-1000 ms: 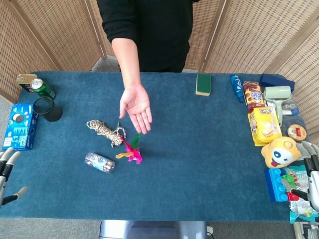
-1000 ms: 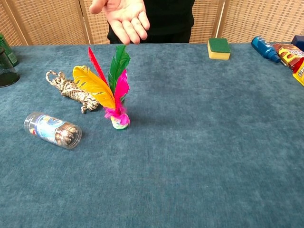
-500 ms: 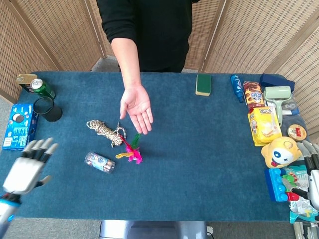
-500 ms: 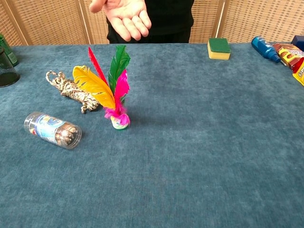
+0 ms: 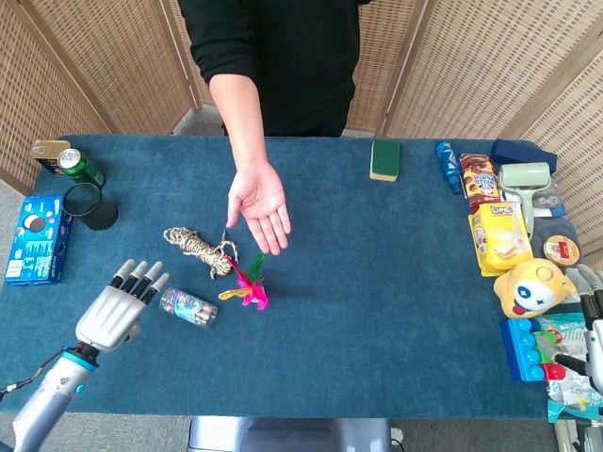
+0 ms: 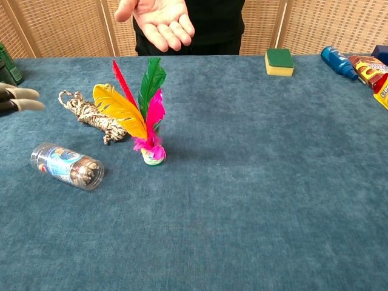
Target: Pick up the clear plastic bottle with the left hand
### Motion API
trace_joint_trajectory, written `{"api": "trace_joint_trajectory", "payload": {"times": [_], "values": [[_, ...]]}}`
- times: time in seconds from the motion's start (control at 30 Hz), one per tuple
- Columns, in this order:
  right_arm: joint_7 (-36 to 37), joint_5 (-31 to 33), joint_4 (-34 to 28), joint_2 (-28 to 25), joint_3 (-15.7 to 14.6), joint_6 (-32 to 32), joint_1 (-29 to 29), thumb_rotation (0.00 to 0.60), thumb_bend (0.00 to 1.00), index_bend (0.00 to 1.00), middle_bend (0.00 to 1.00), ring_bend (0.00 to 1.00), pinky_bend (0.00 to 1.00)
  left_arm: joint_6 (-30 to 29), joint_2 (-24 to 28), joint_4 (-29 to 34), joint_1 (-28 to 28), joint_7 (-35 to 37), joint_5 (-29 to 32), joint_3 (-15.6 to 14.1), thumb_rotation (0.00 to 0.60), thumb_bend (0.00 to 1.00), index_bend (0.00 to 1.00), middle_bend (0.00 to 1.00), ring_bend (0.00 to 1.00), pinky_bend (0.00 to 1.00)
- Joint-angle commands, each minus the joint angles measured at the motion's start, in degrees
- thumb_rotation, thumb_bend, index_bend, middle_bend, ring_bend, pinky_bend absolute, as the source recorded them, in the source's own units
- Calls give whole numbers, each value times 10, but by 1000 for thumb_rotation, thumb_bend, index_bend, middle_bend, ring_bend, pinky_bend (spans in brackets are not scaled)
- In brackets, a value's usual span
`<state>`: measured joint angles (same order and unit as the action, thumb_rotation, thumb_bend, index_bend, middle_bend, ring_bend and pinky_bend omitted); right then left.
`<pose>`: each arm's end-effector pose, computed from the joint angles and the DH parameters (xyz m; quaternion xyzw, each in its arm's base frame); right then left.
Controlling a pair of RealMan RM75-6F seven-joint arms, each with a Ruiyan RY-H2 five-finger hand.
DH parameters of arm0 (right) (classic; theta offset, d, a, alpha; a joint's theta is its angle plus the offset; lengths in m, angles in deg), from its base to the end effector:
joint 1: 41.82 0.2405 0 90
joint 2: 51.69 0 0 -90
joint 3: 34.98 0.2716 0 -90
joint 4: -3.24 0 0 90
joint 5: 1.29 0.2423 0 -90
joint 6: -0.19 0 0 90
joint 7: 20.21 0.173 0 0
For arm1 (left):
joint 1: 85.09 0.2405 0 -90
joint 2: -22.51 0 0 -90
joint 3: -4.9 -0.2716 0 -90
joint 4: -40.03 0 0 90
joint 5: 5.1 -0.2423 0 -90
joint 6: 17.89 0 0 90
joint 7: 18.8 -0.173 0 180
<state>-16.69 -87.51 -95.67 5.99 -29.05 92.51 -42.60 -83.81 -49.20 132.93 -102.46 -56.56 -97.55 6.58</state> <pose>-0.3259 -0.1913 0.1904 0.5328 -0.3756 0.4352 0.6211 -0.2679 0.2587 0.0268 -0.8149 -0.1584 -0.2314 0.5073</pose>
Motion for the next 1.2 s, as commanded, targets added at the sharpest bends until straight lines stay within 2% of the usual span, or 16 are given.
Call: {"api": "trace_joint_trajectory", "payload": {"times": [0.03, 0.33, 0.6, 0.93, 1.07, 1.2], "values": [[-1, -1, 0, 0, 0, 0, 0, 600, 62, 0, 0, 44, 4, 8, -10, -3, -5, -9, 8, -1, 576, 97, 0, 0, 0, 93], [-2, 0, 0, 1, 0, 1, -1, 600, 62, 0, 0, 44, 4, 44, -56, -30, -36, -16, 35, 6, 572, 111, 0, 0, 0, 93], [-1, 2, 1, 1, 1, 0, 0, 600, 61, 0, 0, 44, 4, 69, -76, -28, -56, -53, 63, 8, 600, 129, 0, 0, 0, 93], [-4, 1, 2, 3, 1, -1, 1, 600, 62, 0, 0, 44, 4, 97, -91, -12, -82, -122, 119, 5, 600, 148, 0, 0, 0, 138], [-3, 2, 2, 3, 1, -2, 1, 600, 62, 0, 0, 44, 4, 97, -96, -11, -88, -130, 128, 5, 600, 176, 26, 5, 23, 226], [-2, 2, 3, 3, 1, -4, 2, 600, 61, 0, 0, 44, 4, 95, -106, -13, -97, -139, 134, 4, 600, 239, 150, 103, 152, 369]]}}
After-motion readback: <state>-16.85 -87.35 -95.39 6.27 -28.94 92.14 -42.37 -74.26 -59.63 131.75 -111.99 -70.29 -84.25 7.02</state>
